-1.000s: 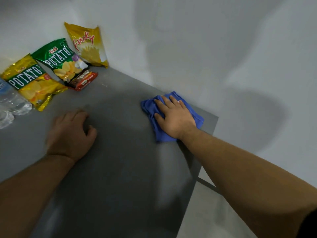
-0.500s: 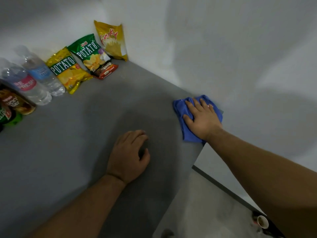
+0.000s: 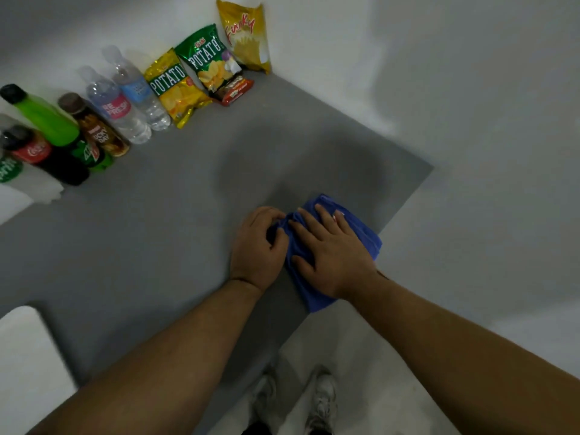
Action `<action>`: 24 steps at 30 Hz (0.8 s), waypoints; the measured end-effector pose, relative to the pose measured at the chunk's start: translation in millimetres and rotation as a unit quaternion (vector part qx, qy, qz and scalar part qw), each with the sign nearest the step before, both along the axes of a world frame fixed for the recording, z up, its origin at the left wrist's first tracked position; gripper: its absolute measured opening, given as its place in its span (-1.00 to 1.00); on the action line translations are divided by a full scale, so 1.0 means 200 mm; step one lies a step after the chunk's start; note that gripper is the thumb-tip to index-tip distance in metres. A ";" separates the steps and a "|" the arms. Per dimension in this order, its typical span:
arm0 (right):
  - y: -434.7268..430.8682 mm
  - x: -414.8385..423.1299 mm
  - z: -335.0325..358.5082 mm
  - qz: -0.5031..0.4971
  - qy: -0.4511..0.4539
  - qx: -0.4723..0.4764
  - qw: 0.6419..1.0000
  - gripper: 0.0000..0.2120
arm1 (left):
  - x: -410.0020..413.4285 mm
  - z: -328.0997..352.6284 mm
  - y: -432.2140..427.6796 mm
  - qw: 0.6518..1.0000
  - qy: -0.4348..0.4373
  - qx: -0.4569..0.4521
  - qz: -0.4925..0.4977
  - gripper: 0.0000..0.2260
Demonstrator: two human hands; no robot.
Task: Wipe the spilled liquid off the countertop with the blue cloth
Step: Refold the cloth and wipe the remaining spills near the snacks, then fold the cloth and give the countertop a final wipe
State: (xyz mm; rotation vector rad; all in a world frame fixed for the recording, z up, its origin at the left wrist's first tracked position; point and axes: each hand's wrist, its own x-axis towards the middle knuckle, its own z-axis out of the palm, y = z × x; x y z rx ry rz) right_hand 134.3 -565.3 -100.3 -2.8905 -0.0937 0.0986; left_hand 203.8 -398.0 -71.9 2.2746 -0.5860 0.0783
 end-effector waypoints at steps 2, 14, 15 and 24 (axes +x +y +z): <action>0.11 -0.05 -0.01 0.021 -0.004 0.011 1.000 -0.29 | -0.03 0.02 0.08 0.998 0.051 -0.014 0.042 -0.79; 0.63 -0.26 0.03 0.162 0.009 0.040 0.986 -0.33 | -0.12 0.09 0.50 0.973 0.217 0.065 0.031 -0.55; 0.62 -0.26 0.04 0.173 0.013 0.049 0.984 -0.34 | -0.12 0.10 0.51 0.973 0.219 0.077 0.010 -0.54; 0.35 -0.30 0.19 -0.092 -0.100 0.153 0.979 -0.64 | -0.02 0.14 0.48 0.949 0.216 0.208 -0.098 -0.75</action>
